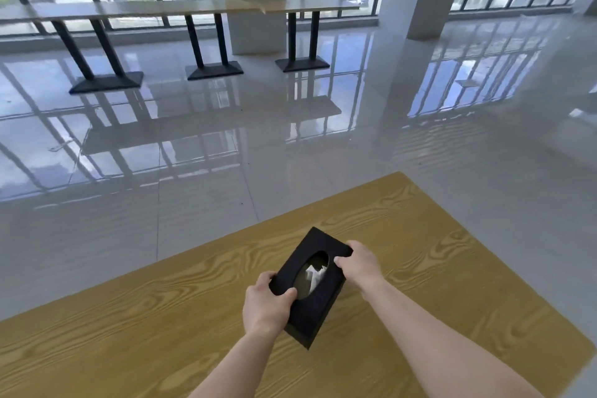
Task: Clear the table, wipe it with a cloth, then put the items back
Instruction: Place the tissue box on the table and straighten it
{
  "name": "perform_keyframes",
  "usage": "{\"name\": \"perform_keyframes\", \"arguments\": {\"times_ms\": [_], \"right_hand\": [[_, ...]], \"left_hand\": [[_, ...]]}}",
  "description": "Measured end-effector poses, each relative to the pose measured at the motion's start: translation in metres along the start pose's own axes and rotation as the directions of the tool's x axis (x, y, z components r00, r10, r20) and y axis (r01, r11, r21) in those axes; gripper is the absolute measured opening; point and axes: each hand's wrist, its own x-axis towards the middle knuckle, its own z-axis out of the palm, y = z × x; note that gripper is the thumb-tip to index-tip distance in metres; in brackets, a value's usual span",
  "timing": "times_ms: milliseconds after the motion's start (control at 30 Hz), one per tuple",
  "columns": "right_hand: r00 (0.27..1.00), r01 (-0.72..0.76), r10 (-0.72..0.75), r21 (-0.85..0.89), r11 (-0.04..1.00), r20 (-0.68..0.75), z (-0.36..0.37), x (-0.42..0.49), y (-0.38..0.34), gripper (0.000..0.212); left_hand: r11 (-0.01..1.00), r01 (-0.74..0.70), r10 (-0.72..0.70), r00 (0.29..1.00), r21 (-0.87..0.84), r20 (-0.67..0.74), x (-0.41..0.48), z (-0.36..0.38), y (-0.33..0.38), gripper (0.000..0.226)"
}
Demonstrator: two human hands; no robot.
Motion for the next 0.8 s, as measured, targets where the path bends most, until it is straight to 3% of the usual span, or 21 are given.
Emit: {"name": "perform_keyframes", "arguments": {"times_ms": [267,533,700,800], "right_hand": [[0.995,-0.064,0.063,-0.018,0.998,-0.073,-0.049,0.065,0.01,0.057],[0.989,-0.09,0.083,-0.049,0.995,-0.124,-0.062,0.095,0.025,0.054],[0.991,-0.055,0.029,-0.197,0.979,-0.128,-0.059,0.089,0.026,0.048],[0.983,0.046,-0.109,-0.377,0.925,-0.148,-0.056,0.083,0.026,0.053]], "left_hand": [[0.999,0.014,-0.016,0.999,0.053,0.041,0.031,0.072,0.054,0.05],[0.991,-0.039,0.023,0.992,0.125,0.122,0.052,0.097,0.068,0.055],[0.978,-0.095,0.065,0.985,0.186,0.16,0.05,0.093,0.06,0.066],[0.948,-0.173,0.134,0.978,0.267,0.158,0.049,0.084,0.062,0.068]]}}
